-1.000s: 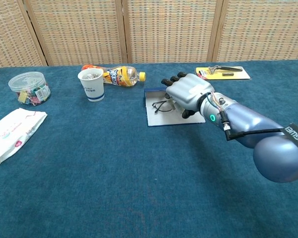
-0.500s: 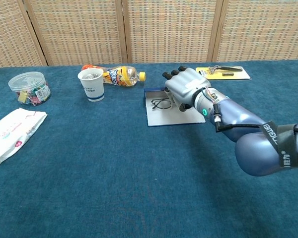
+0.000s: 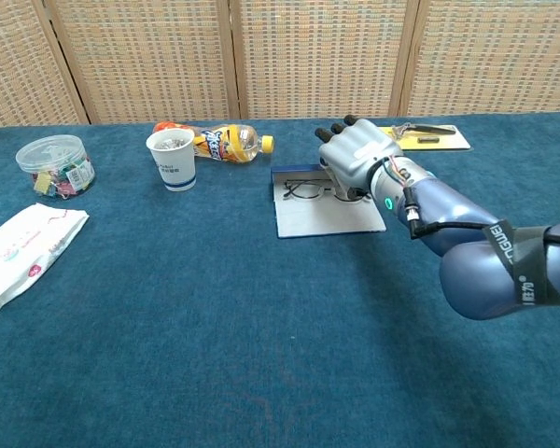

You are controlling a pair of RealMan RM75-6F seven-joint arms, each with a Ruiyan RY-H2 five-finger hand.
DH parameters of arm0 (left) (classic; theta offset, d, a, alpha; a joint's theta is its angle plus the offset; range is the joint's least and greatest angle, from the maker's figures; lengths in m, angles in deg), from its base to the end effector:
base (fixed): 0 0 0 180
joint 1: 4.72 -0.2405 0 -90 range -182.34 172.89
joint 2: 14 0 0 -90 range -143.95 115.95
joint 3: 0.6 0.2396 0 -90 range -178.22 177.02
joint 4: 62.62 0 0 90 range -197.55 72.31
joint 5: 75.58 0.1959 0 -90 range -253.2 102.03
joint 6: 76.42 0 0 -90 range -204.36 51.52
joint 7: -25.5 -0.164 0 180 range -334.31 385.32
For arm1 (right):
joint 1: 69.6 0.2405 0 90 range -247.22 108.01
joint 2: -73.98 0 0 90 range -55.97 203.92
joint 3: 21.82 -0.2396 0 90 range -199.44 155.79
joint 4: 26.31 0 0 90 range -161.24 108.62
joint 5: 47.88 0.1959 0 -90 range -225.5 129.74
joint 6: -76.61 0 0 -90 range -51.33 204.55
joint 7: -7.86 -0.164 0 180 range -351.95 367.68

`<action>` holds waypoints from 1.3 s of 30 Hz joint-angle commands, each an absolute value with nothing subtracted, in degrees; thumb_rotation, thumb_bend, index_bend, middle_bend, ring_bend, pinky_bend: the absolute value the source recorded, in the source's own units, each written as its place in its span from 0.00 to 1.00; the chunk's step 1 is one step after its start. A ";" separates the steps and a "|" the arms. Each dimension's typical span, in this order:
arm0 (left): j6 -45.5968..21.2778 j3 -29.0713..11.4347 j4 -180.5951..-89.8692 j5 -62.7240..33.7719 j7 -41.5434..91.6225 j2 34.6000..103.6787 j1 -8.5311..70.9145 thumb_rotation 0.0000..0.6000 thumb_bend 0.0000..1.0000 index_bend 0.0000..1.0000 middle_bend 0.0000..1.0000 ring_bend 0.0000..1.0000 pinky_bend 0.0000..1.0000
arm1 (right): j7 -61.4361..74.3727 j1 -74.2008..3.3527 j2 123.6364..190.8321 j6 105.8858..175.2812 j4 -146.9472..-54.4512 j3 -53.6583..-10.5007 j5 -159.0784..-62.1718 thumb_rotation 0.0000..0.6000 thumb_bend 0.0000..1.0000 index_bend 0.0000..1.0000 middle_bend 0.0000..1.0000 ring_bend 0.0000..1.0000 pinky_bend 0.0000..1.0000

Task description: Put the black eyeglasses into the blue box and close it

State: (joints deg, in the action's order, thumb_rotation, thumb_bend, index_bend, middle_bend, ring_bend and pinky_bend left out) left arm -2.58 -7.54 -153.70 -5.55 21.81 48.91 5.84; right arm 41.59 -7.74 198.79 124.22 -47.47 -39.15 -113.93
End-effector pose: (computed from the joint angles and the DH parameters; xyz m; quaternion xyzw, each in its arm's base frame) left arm -0.3203 0.2390 0.1736 -0.5624 -0.4329 -0.3162 0.6296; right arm -0.0924 -0.4377 -0.0933 0.7704 -0.1416 0.2415 0.5728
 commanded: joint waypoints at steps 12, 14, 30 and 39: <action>-2.33 -7.49 -153.85 -5.34 22.43 48.59 5.65 1.00 0.00 0.00 0.00 0.00 0.00 | 42.25 -11.10 195.93 126.03 -52.52 -36.23 -117.55 1.00 0.82 0.46 0.00 0.00 0.00; -2.34 -7.55 -153.84 -5.42 22.55 48.55 5.65 1.00 0.00 0.00 0.00 0.00 0.00 | 42.77 -11.07 196.03 125.76 -51.50 -36.16 -117.68 1.00 0.82 0.46 0.00 0.00 0.00; -2.76 -7.37 -153.87 -5.44 22.02 48.76 5.93 1.00 0.00 0.00 0.00 0.00 0.00 | 42.95 -11.21 196.65 123.92 -46.19 -37.61 -116.94 1.00 0.82 0.46 0.00 0.00 0.00; -2.52 -7.29 -153.99 -5.20 22.13 48.68 5.84 1.00 0.00 0.00 0.00 0.00 0.00 | 41.23 -12.56 195.64 126.93 -49.77 -36.79 -118.67 1.00 0.82 0.46 0.00 0.00 0.00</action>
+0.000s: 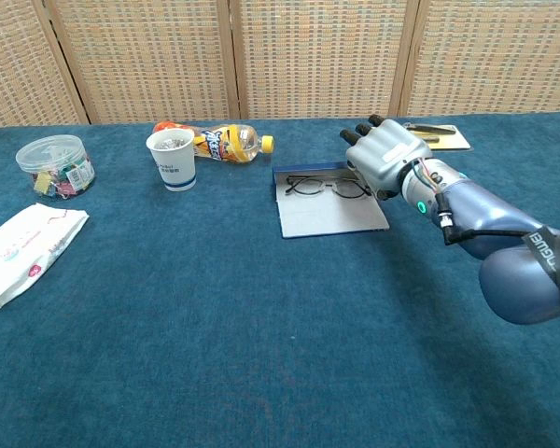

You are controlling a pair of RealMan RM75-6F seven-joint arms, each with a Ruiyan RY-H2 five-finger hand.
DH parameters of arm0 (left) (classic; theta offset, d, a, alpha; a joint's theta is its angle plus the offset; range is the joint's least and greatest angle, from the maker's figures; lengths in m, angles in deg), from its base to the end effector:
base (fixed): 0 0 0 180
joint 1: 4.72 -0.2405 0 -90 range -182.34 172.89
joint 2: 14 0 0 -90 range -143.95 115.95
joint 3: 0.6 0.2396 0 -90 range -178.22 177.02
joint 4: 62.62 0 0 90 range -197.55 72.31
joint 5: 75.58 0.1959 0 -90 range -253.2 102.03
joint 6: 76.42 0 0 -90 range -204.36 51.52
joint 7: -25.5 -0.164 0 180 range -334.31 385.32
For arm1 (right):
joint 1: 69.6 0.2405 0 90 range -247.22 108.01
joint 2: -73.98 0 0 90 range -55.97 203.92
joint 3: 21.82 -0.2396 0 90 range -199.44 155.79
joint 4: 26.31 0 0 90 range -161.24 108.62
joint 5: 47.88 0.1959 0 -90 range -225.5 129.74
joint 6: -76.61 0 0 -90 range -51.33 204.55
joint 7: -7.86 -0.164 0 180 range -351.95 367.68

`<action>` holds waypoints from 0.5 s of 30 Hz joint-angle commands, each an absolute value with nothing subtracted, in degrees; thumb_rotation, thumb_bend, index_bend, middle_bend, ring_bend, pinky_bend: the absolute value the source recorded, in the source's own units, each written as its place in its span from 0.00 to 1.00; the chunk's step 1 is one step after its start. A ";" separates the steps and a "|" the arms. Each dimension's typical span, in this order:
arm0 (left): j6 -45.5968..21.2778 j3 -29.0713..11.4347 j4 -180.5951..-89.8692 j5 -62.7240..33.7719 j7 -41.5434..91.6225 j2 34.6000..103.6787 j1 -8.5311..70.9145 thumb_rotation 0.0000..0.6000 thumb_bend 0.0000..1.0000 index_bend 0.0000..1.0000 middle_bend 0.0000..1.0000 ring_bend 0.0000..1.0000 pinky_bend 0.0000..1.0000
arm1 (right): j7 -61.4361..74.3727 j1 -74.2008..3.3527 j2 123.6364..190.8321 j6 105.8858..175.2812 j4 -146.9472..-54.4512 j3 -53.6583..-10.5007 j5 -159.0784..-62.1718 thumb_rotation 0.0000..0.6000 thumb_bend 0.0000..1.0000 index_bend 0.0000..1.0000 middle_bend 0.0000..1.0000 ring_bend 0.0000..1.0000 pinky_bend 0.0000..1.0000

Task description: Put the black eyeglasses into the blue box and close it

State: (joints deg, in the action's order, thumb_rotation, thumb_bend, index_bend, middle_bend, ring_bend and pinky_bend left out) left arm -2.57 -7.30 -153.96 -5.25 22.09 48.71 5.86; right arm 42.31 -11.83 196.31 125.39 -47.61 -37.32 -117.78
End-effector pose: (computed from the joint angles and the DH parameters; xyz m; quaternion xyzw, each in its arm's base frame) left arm -0.3193 0.2383 0.1732 -0.5641 -0.4340 -0.3173 0.6267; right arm -0.1214 -0.4374 -0.0789 0.7728 -0.1084 0.2133 0.5878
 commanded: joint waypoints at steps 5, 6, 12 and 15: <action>-2.45 -7.15 -154.07 -4.88 22.19 48.65 5.82 1.00 0.00 0.00 0.00 0.00 0.00 | 37.76 -14.79 192.19 129.63 -60.19 -36.25 -119.90 1.00 0.26 0.39 0.00 0.00 0.00; -2.45 -7.11 -154.10 -4.79 22.21 48.64 5.82 1.00 0.00 0.00 0.00 0.00 0.00 | 37.59 -15.10 191.48 129.81 -62.32 -36.32 -119.87 1.00 0.17 0.39 0.00 0.00 0.00; -2.12 -6.98 -154.26 -4.29 22.51 48.51 5.68 1.00 0.00 0.00 0.00 0.00 0.00 | 41.38 -15.83 189.60 129.93 -69.48 -35.52 -119.93 1.00 0.05 0.38 0.00 0.00 0.00; -1.98 -6.96 -154.21 -4.21 22.75 48.44 5.57 1.00 0.00 0.00 0.00 0.00 0.00 | 42.63 -15.79 190.01 129.63 -70.85 -35.47 -119.55 1.00 0.04 0.38 0.00 0.00 0.00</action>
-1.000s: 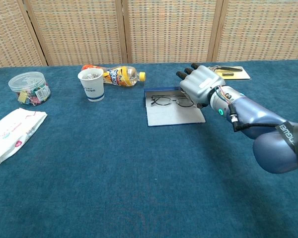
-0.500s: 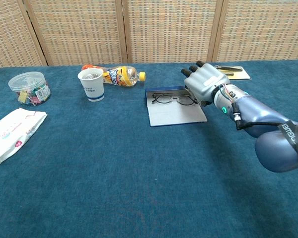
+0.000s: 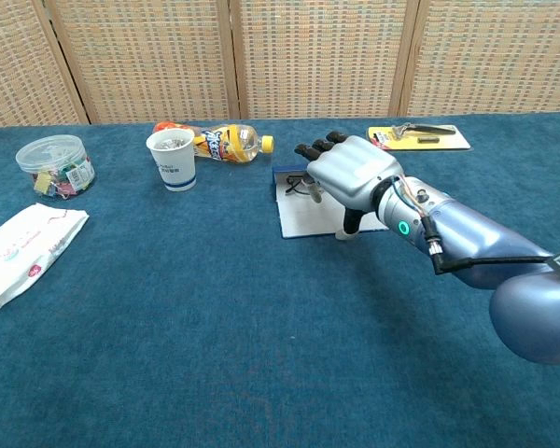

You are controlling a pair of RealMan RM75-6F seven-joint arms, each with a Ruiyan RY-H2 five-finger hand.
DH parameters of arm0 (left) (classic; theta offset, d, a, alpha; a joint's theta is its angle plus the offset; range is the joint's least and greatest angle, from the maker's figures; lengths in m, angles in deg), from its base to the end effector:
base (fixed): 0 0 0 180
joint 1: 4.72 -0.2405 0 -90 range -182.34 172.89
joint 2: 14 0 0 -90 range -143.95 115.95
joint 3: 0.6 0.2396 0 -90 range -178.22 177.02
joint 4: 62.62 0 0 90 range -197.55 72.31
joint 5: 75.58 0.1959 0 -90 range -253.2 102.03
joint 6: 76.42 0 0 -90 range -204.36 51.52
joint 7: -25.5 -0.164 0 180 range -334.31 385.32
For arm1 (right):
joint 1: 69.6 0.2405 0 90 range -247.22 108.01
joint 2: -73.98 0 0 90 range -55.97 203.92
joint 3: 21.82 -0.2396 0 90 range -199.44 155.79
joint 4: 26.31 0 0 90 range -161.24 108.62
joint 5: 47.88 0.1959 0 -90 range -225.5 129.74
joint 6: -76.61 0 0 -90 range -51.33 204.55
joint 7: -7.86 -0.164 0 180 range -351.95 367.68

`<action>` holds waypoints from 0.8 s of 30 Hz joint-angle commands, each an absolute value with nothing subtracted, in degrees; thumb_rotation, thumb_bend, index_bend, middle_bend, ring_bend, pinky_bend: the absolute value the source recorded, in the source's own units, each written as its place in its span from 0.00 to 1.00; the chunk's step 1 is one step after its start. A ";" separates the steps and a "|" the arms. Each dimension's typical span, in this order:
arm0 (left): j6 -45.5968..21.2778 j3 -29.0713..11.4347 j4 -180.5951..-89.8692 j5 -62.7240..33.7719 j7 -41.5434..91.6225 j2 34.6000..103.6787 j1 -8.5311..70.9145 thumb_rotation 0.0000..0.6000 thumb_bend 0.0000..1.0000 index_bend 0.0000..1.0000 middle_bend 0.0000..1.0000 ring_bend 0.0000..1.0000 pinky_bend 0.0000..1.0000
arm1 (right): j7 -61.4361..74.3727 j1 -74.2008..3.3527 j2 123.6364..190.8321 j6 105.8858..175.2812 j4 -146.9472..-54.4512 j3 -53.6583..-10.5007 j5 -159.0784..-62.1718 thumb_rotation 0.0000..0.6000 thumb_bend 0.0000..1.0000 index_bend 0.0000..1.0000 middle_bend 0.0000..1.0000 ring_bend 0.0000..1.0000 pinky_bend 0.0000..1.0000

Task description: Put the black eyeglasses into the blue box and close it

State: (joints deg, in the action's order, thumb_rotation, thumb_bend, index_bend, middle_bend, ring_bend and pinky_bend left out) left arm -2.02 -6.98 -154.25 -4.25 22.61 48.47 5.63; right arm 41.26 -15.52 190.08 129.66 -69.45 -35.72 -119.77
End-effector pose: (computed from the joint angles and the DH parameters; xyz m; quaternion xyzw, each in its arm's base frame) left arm -0.3171 0.2364 0.1735 -0.5669 -0.4318 -0.3221 0.6232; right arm -0.0875 -0.3972 -0.0944 0.7941 -0.1465 0.3023 0.5065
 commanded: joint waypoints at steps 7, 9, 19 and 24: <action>-2.12 -6.99 -154.05 -4.29 23.22 48.29 5.53 1.00 0.00 0.00 0.00 0.00 0.00 | 46.00 -15.88 189.71 129.39 -72.53 -35.56 -118.63 1.00 0.14 0.38 0.00 0.00 0.00; -2.27 -7.00 -154.01 -4.38 23.23 48.27 5.58 1.00 0.00 0.00 0.00 0.00 0.00 | 46.92 -16.06 189.23 129.12 -73.14 -35.50 -118.24 1.00 0.16 0.38 0.00 0.00 0.00; -2.41 -6.96 -154.06 -4.42 22.91 48.39 5.69 1.00 0.00 0.00 0.00 0.00 0.00 | 48.33 -15.99 189.51 128.17 -71.88 -35.49 -117.08 1.00 0.20 0.38 0.00 0.00 0.00; -2.42 -6.99 -154.05 -4.53 22.81 48.42 5.70 1.00 0.00 0.00 0.00 0.00 0.00 | 48.19 -15.69 190.05 127.96 -70.41 -35.31 -117.30 1.00 0.23 0.38 0.00 0.00 0.00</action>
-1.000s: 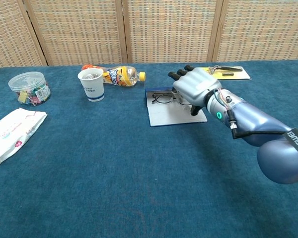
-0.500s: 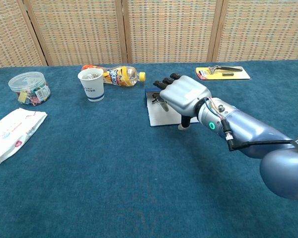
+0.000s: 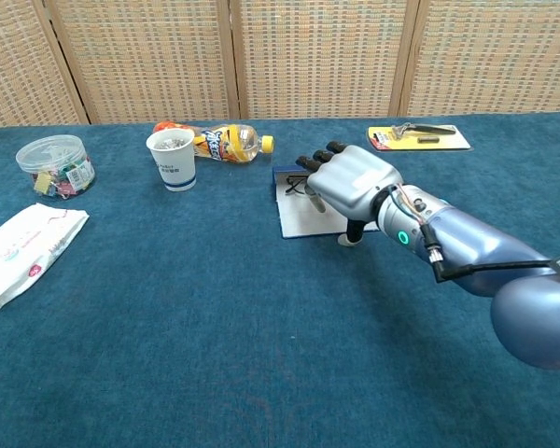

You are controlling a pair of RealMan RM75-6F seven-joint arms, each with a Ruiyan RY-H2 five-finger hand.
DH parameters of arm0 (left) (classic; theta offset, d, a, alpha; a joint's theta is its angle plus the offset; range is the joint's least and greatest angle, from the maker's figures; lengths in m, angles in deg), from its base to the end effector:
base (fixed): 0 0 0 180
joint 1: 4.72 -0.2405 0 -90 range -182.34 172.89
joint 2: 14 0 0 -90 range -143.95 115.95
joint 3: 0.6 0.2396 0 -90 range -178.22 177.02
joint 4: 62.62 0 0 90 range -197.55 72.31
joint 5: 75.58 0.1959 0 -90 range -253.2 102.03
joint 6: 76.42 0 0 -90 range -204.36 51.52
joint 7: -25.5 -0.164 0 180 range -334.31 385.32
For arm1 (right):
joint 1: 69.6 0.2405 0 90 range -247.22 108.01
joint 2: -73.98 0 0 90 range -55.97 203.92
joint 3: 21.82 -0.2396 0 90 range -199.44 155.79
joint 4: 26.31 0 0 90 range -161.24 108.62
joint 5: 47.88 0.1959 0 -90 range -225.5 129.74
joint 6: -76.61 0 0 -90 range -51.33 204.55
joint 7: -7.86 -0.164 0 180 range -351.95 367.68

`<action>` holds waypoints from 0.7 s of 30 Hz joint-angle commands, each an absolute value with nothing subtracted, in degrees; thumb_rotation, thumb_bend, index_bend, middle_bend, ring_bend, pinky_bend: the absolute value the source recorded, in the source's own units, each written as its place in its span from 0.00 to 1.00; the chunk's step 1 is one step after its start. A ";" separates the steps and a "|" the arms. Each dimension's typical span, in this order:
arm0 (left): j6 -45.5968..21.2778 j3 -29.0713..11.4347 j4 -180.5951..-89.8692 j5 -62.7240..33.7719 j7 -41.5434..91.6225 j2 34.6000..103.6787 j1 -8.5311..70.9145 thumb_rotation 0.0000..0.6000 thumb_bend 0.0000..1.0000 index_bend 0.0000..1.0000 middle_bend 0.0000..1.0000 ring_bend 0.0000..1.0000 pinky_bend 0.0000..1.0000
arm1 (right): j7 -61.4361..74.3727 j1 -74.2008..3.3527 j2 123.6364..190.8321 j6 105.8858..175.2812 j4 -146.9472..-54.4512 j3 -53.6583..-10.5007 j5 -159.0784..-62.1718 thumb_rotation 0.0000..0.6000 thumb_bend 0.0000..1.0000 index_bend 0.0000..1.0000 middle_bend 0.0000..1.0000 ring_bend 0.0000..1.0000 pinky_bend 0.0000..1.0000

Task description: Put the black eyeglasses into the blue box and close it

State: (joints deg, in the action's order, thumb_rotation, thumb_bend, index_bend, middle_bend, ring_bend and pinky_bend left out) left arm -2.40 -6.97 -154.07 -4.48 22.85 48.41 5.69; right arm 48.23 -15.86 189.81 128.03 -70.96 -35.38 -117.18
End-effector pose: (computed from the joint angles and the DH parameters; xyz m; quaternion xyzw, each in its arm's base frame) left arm -0.3185 0.2366 0.1736 -0.5664 -0.4344 -0.3202 0.6229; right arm -0.0927 -0.3938 -0.1000 0.8072 -0.1261 0.2633 0.5130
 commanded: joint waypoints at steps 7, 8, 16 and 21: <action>-2.68 -6.95 -154.06 -4.67 22.66 48.43 5.80 1.00 0.00 0.00 0.00 0.00 0.00 | 47.62 -14.89 191.46 128.08 -66.53 -35.62 -117.62 1.00 0.36 0.38 0.00 0.00 0.00; -2.68 -6.95 -154.07 -4.67 22.67 48.43 5.81 1.00 0.00 0.00 0.00 0.00 0.00 | 47.45 -14.82 191.60 128.09 -66.20 -35.63 -117.68 1.00 0.39 0.38 0.00 0.00 0.00; -2.82 -6.97 -154.02 -4.76 22.59 48.45 5.89 1.00 0.00 0.00 0.00 0.00 0.00 | 45.72 -14.37 192.46 128.31 -63.83 -35.84 -118.29 1.00 0.57 0.41 0.00 0.00 0.00; -2.72 -6.92 -154.09 -4.70 22.58 48.43 5.84 1.00 0.00 0.00 0.00 0.00 0.00 | 44.85 -14.08 192.99 128.30 -62.64 -36.01 -118.55 1.00 0.57 0.42 0.00 0.00 0.00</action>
State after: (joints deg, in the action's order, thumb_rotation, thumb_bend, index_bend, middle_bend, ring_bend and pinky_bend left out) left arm -2.72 -6.92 -154.09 -4.70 22.58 48.43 5.84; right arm 45.04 -14.17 192.87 128.25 -62.84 -35.97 -118.45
